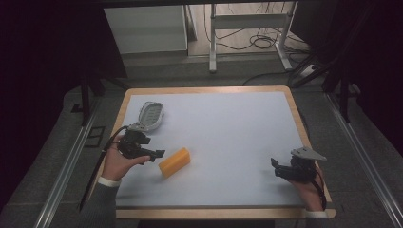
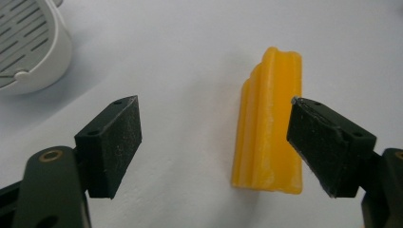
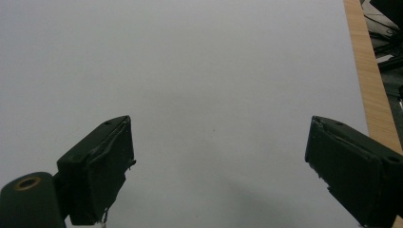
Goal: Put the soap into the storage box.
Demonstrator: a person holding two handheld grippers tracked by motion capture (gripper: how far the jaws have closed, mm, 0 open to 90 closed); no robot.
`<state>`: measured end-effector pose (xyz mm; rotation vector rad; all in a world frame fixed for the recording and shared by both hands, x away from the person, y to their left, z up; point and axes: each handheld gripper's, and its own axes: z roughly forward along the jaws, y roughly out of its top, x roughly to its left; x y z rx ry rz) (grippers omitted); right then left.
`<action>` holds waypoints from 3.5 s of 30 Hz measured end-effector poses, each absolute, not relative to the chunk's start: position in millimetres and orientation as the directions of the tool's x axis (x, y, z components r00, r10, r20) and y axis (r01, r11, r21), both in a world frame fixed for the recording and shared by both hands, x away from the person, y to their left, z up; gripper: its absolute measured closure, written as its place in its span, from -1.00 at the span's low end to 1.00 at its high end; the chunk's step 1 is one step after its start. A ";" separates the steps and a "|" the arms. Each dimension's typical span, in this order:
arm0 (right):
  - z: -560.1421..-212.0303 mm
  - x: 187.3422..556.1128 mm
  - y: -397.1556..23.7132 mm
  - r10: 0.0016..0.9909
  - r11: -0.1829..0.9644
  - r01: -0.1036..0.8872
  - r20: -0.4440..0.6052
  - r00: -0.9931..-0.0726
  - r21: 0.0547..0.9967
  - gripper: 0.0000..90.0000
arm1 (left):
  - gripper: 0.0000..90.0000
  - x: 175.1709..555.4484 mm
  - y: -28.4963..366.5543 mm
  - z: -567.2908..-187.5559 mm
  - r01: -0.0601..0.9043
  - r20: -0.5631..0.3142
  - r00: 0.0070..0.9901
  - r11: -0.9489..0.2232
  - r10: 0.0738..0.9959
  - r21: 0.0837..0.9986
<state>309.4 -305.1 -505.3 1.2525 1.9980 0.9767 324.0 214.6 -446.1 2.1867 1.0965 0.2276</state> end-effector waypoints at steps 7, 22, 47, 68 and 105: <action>-504.9 309.2 -304.1 0.916 0.290 0.490 -0.090 -0.392 0.822 -0.80 | -0.58 324.6 202.6 -443.6 0.634 -0.128 0.655 -0.450 0.745 0.628; -505.9 309.6 -304.1 0.915 0.295 0.492 -0.095 -0.392 0.819 -0.80 | -0.59 325.6 179.7 -453.3 0.632 -0.132 0.684 -0.493 0.717 0.598; -509.0 310.2 -302.4 0.913 0.299 0.497 -0.092 -0.398 0.815 -0.80 | -0.37 333.5 143.7 -489.7 0.656 -0.116 0.704 -0.579 0.701 0.484; -511.4 311.1 -301.0 0.912 0.307 0.504 -0.098 -0.397 0.807 -0.80 | 0.29 332.8 142.1 -498.8 0.684 -0.126 0.688 -0.581 0.715 0.441; -510.3 310.4 -302.6 0.914 0.306 0.503 -0.101 -0.393 0.808 -0.80 | 0.35 343.2 163.9 -465.2 0.678 -0.151 0.666 -0.509 0.731 0.530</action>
